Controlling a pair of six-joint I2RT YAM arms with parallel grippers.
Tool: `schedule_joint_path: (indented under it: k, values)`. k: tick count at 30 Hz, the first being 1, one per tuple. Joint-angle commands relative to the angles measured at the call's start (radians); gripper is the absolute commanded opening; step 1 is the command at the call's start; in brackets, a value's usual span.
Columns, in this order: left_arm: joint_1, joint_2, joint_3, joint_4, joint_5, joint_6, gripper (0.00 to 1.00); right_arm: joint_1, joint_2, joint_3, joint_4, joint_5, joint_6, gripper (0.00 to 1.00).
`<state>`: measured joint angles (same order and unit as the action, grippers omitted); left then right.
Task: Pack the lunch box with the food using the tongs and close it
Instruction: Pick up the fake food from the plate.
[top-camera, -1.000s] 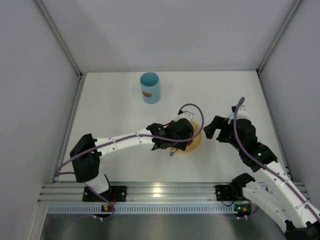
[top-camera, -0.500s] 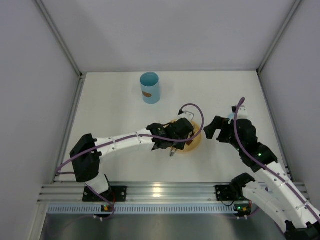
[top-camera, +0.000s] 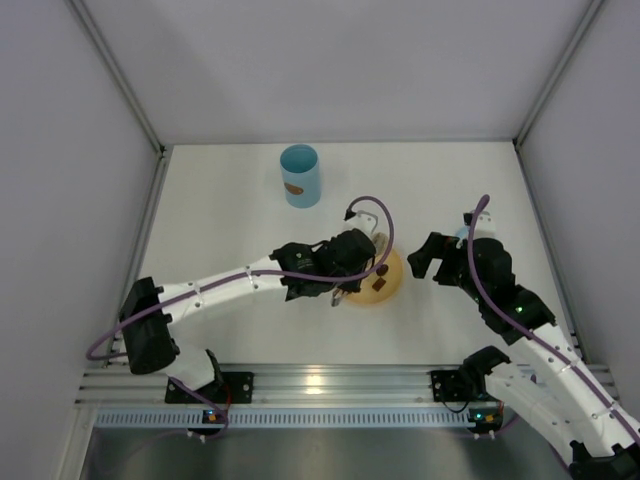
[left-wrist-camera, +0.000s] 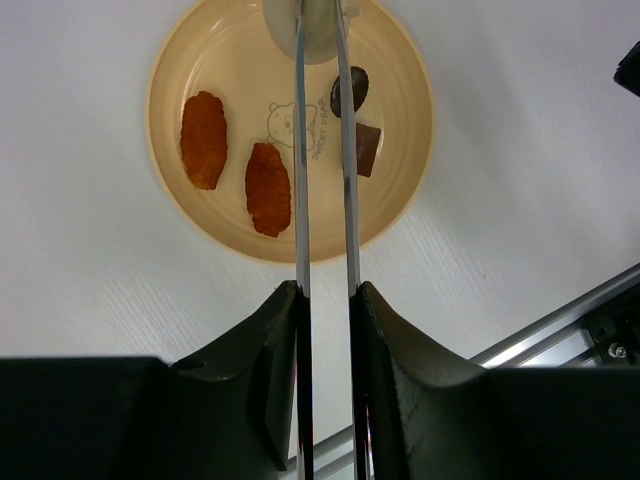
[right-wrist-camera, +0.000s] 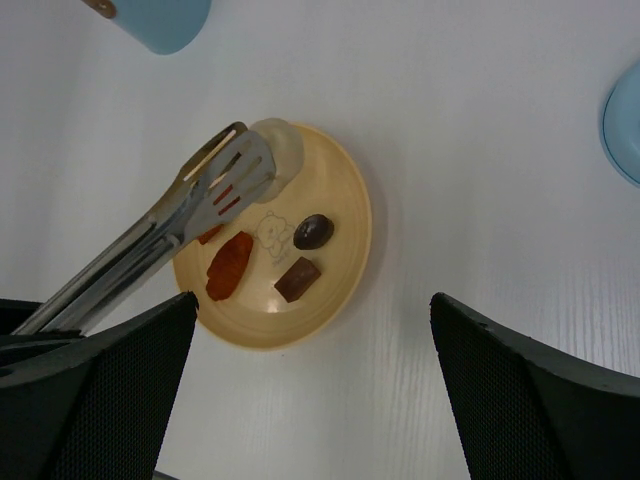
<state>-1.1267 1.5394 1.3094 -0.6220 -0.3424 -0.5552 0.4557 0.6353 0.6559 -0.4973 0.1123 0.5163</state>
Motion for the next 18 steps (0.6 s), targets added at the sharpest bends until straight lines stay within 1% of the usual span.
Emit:
schedule_joint_path:
  k: [1,6,12,13,15,16,18]
  values:
    - [0.004,-0.070,0.048,-0.021,-0.049,0.001,0.21,0.017,0.003,0.036,-0.023,0.018,-0.015,0.98]
    - [0.028,-0.114,0.080,-0.051,-0.103,0.015,0.22,0.017,0.010,0.044,-0.024,0.017,-0.019,0.98]
    - [0.181,-0.136,0.129,-0.056,-0.037,0.060,0.22,0.017,0.020,0.053,-0.026,0.015,-0.025,0.98]
    - [0.229,-0.134,0.149,-0.055,-0.027,0.073,0.22,0.017,0.021,0.053,-0.024,0.013,-0.027,0.98]
    - [0.275,-0.127,0.174,-0.053,-0.014,0.089,0.22,0.017,0.026,0.050,-0.023,0.013,-0.029,0.98]
    - [0.318,-0.122,0.204,-0.054,-0.009,0.096,0.22,0.017,0.032,0.051,-0.023,0.013,-0.030,0.98]
    - [0.356,-0.107,0.237,-0.061,-0.004,0.118,0.23,0.017,0.035,0.051,-0.021,0.010,-0.033,0.98]
